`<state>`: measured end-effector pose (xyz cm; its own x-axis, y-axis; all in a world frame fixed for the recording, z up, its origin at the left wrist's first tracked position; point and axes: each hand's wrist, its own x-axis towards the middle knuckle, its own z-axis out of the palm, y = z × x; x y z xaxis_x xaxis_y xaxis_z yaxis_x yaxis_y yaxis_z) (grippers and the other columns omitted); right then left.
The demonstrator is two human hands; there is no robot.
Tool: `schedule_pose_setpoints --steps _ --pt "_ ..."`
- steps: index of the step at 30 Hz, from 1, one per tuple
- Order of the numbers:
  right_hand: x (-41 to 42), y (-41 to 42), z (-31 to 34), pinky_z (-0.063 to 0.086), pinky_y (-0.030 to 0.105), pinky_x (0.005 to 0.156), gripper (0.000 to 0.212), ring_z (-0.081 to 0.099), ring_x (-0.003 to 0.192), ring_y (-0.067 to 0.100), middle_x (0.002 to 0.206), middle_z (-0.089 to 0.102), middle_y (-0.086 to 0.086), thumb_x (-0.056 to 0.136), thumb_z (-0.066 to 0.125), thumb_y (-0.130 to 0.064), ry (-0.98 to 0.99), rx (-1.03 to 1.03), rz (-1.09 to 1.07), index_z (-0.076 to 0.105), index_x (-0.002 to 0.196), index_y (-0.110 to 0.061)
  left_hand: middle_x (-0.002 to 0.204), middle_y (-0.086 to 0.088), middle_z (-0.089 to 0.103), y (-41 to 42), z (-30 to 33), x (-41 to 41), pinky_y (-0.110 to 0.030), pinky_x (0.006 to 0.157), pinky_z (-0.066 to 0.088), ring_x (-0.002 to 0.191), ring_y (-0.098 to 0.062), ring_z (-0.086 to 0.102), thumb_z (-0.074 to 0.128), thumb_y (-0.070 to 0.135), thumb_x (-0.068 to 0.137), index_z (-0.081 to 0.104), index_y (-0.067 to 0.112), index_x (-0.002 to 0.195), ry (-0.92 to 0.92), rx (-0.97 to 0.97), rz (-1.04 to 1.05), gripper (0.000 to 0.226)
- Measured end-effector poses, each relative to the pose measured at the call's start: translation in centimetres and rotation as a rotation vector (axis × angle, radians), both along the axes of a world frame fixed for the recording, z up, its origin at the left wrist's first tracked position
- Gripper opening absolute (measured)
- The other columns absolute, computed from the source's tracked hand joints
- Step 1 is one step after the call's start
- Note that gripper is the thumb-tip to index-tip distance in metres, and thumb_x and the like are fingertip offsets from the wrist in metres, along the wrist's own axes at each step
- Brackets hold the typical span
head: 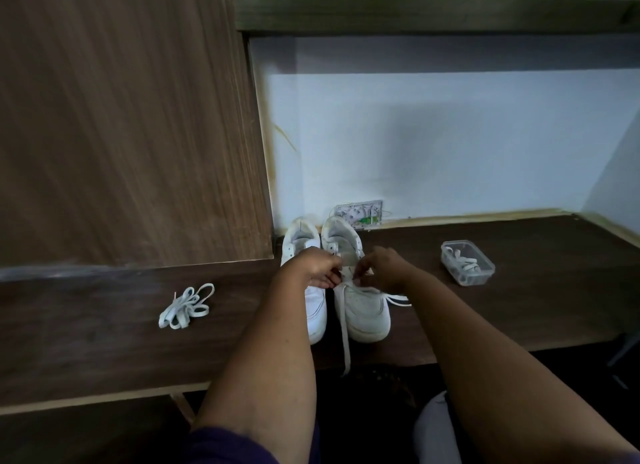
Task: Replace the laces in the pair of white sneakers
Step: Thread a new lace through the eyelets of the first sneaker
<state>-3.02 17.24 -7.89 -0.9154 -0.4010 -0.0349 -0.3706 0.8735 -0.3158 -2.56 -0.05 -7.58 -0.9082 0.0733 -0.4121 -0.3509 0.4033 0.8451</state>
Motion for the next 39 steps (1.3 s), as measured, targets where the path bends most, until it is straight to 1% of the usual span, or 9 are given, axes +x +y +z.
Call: schedule_pose_setpoints --steps 5,9,11,18,22,27,30,36,39 --pt "-0.5 2.3 0.8 0.051 0.034 0.075 0.022 0.064 0.081 0.027 0.089 0.068 0.012 0.094 0.051 -0.014 0.072 -0.529 -0.562 0.069 0.103 -0.005 0.079 -0.008 0.067 -0.1 0.0 0.2 -0.023 0.069 0.051 0.071 -0.016 0.063 0.052 0.014 0.092 0.062 0.008 0.086 0.031 0.013 -0.002 0.013" --pt "0.5 5.0 1.5 0.040 0.032 0.095 0.033 0.051 0.121 0.023 0.128 0.057 0.005 0.094 0.050 -0.027 0.090 -0.240 -0.869 0.057 0.124 -0.014 0.078 -0.010 0.068 0.0 -0.2 0.2 -0.025 0.074 0.052 0.071 -0.016 0.065 0.053 0.014 0.091 0.063 0.008 0.082 0.037 -0.014 -0.008 0.015" --pt "-0.3 5.8 0.2 0.039 0.036 0.097 0.035 0.050 0.122 0.030 0.128 0.055 0.010 0.095 0.047 -0.029 0.200 -0.408 -0.933 0.055 0.124 -0.012 0.074 -0.010 0.067 0.0 -0.2 0.1 -0.026 0.076 0.053 0.069 -0.017 0.064 0.053 0.014 0.091 0.062 0.008 0.081 0.038 -0.013 0.000 0.014" --pt "0.2 0.5 -0.7 0.030 0.038 0.100 0.023 0.033 0.128 0.027 0.133 0.045 -0.003 0.074 0.073 -0.050 0.097 -0.103 -0.106 0.067 0.097 -0.045 0.074 -0.009 0.069 -0.2 -0.3 0.1 -0.031 0.080 0.055 0.071 -0.019 0.067 0.058 0.017 0.088 0.065 0.009 0.088 0.064 -0.026 0.007 0.011" --pt "0.4 -0.1 -0.6 0.026 0.037 0.105 0.031 0.029 0.131 0.025 0.137 0.040 0.000 0.082 0.066 -0.051 0.037 -0.023 -0.093 0.069 0.103 -0.028 0.074 -0.007 0.066 0.0 0.0 0.1 -0.030 0.077 0.055 0.065 -0.016 0.062 0.065 0.026 0.087 0.065 0.012 0.082 0.066 -0.061 -0.024 0.014" --pt "0.3 0.5 -0.9 0.040 0.022 0.090 0.025 0.049 0.102 0.016 0.118 0.049 0.008 0.078 0.077 -0.029 -0.053 -0.154 -0.042 0.072 0.098 -0.015 0.077 -0.002 0.064 0.8 0.5 0.4 -0.026 0.064 0.040 0.071 -0.013 0.055 0.081 0.042 0.071 0.068 0.011 0.077 0.307 -0.548 -0.284 0.034" --pt "0.4 0.8 -0.6 0.039 0.020 0.077 0.022 0.053 0.090 0.013 0.106 0.049 0.002 0.075 0.080 -0.027 -0.056 -0.176 -0.041 0.073 0.093 -0.017 0.080 -0.005 0.058 1.1 0.9 0.6 -0.029 0.067 0.039 0.075 -0.017 0.052 0.074 0.030 0.078 0.067 0.008 0.085 0.312 -0.423 -0.240 0.025" --pt "0.2 0.8 -0.6 0.040 0.015 0.061 0.010 0.052 0.063 0.000 0.075 0.055 -0.010 0.076 0.080 -0.023 -0.065 -0.230 -0.027 0.071 0.072 -0.022 0.063 0.002 0.043 -0.4 4.2 0.8 -0.017 0.039 0.016 0.041 -0.006 0.025 0.051 0.019 0.086 0.054 0.014 0.063 0.244 0.477 0.103 0.024" --pt "0.0 0.4 -0.7 0.042 0.022 0.080 0.019 0.057 0.090 0.016 0.099 0.049 -0.001 0.083 0.071 -0.030 -0.032 -0.139 -0.061 0.071 0.095 -0.014 0.060 0.001 0.050 -0.5 3.7 0.7 -0.019 0.044 0.026 0.043 -0.011 0.037 0.058 0.051 0.085 0.061 0.013 0.064 0.232 0.001 0.083 0.044"
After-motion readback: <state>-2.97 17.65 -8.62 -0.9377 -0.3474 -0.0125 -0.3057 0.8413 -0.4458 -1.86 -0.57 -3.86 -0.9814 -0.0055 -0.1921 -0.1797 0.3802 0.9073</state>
